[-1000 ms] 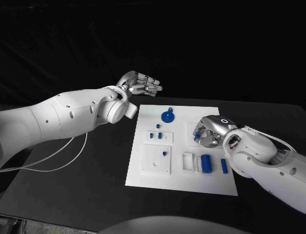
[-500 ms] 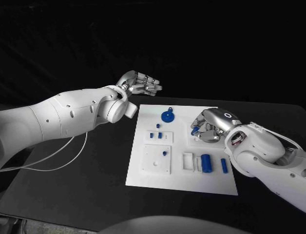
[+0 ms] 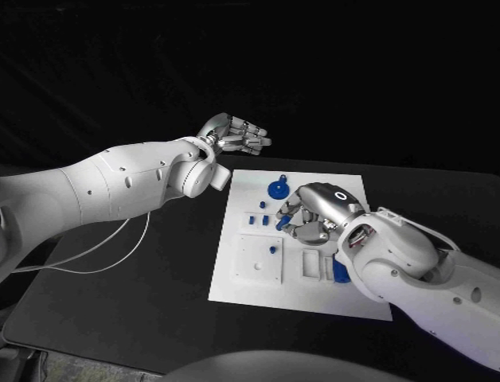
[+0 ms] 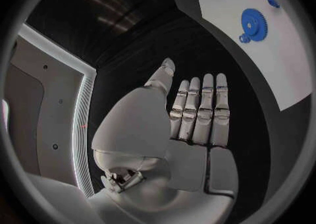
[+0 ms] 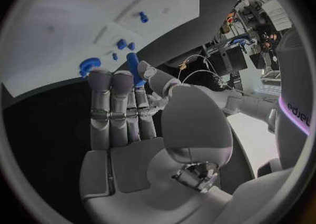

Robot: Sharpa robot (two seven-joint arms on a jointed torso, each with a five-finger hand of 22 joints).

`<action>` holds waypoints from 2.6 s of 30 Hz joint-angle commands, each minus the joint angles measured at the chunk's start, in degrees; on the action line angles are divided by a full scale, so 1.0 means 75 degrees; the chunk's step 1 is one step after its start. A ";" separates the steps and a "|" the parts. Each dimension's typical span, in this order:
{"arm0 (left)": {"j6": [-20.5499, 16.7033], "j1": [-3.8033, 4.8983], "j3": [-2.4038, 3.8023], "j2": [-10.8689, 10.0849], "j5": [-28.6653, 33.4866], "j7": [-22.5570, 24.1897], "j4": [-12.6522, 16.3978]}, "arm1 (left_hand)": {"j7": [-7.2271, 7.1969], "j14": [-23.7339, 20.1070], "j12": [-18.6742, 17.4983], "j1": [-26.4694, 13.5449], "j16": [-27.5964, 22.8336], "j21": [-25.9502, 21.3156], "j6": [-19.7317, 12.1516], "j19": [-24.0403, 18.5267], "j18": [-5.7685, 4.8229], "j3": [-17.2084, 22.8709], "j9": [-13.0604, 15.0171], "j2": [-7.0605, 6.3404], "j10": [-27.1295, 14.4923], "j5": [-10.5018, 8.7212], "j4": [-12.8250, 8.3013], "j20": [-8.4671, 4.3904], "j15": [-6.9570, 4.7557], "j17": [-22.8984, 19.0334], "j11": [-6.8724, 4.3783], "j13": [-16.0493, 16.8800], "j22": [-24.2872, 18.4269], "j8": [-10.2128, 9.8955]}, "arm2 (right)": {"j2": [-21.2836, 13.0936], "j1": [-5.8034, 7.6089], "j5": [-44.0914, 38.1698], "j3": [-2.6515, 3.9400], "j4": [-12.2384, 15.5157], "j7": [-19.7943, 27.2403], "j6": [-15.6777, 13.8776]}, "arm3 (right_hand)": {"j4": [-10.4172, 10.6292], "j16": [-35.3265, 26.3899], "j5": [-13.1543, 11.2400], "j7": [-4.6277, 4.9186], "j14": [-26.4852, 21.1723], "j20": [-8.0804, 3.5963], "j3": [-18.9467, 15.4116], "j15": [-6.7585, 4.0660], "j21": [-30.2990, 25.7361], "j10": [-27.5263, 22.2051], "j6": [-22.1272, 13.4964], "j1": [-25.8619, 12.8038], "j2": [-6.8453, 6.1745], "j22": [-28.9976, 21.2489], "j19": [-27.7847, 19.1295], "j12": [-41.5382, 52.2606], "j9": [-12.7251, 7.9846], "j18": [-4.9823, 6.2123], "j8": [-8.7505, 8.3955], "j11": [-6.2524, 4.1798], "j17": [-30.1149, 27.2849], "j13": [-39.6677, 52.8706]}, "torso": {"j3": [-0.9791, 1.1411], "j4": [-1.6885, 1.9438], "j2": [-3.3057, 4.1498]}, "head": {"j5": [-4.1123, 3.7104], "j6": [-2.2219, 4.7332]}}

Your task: Assemble the parts on the task board

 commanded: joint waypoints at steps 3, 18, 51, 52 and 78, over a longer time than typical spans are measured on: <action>0.0123 0.0004 0.0006 0.0073 0.0039 0.0074 -0.0026 | -0.0006 -0.0036 -0.0019 -0.0014 -0.0022 0.0017 0.0041 0.0010 -0.0017 -0.0046 -0.0004 0.0081 -0.0048 -0.0020 -0.0010 0.0030 0.0008 -0.0005 -0.0004 -0.0005 -0.0014 0.0009 | 0.0343 -0.0030 -0.0370 -0.0360 -0.0094 0.0345 -0.0106 | -0.0033 -0.0036 0.0030 0.0018 -0.0008 -0.0032 0.0039 -0.0039 -0.0033 0.0247 0.0037 -0.0006 0.0072 -0.0010 0.0350 -0.0035 0.0020 0.0167 0.0030 -0.0200 0.0013 0.0090 | -0.0006 0.0018 0.0016 | 0.0085 -0.0004; 0.0160 0.0001 0.0005 0.0115 0.0039 0.0073 -0.0045 | -0.0006 -0.0036 -0.0019 -0.0014 -0.0022 0.0017 0.0041 0.0010 -0.0017 -0.0046 -0.0004 0.0081 -0.0048 -0.0020 -0.0010 0.0030 0.0008 -0.0005 -0.0004 -0.0005 -0.0014 0.0009 | 0.0658 -0.0121 -0.0539 -0.0966 -0.0380 0.0503 0.0036 | -0.0078 -0.0055 0.0037 0.0018 0.0003 -0.0023 0.0049 -0.0035 -0.0044 0.0240 0.0037 -0.0025 0.0087 -0.0010 0.0353 -0.0018 0.0031 0.0186 0.0029 -0.0198 0.0021 0.0097 | 0.0007 -0.0015 0.0017 | 0.0283 -0.0144; 0.0188 0.0001 0.0004 0.0097 0.0039 0.0046 -0.0051 | -0.0006 -0.0036 -0.0019 -0.0014 -0.0022 0.0017 0.0041 0.0010 -0.0017 -0.0046 -0.0004 0.0081 -0.0048 -0.0020 -0.0010 0.0030 0.0008 -0.0005 -0.0004 -0.0005 -0.0014 0.0009 | 0.0727 -0.0155 -0.0690 -0.1130 -0.0603 0.0346 0.0368 | -0.0141 -0.0064 0.0051 0.0018 -0.0007 -0.0016 0.0068 -0.0033 -0.0053 0.0230 0.0037 -0.0069 0.0107 0.0005 0.0349 0.0009 0.0052 0.0193 0.0028 -0.0196 0.0036 0.0105 | 0.0008 -0.0009 0.0016 | 0.0347 -0.0254; 0.0187 0.0001 0.0004 0.0095 0.0039 0.0045 -0.0051 | -0.0006 -0.0036 -0.0019 -0.0014 -0.0022 0.0017 0.0041 0.0010 -0.0017 -0.0046 -0.0004 0.0081 -0.0048 -0.0020 -0.0010 0.0030 0.0008 -0.0005 -0.0004 -0.0005 -0.0014 0.0009 | 0.0725 -0.0155 -0.0710 -0.1131 -0.0603 0.0336 0.0375 | -0.0141 -0.0064 0.0051 0.0018 -0.0007 -0.0016 0.0068 -0.0033 -0.0053 0.0230 0.0037 -0.0069 0.0107 0.0005 0.0349 0.0009 0.0052 0.0193 0.0028 -0.0196 0.0036 0.0105 | 0.0008 -0.0009 0.0016 | 0.0347 -0.0254; 0.0222 0.0002 0.0003 0.0110 0.0039 0.0018 -0.0045 | -0.0005 -0.0048 -0.0018 -0.0030 -0.0022 0.0012 0.0037 0.0001 -0.0018 -0.0076 -0.0003 0.0091 -0.0053 -0.0027 -0.0019 0.0036 0.0010 -0.0005 -0.0001 -0.0004 -0.0016 0.0010 | 0.0973 -0.0156 -0.1153 -0.1366 -0.0738 0.0045 0.0582 | -0.0162 -0.0075 0.0073 0.0038 -0.0051 0.0000 0.0077 -0.0016 -0.0090 0.0178 -0.0021 -0.0104 0.0107 0.0044 0.0322 0.0003 0.0051 0.0177 0.0023 -0.0179 0.0035 0.0100 | -0.0001 -0.0001 0.0014 | 0.0347 -0.0282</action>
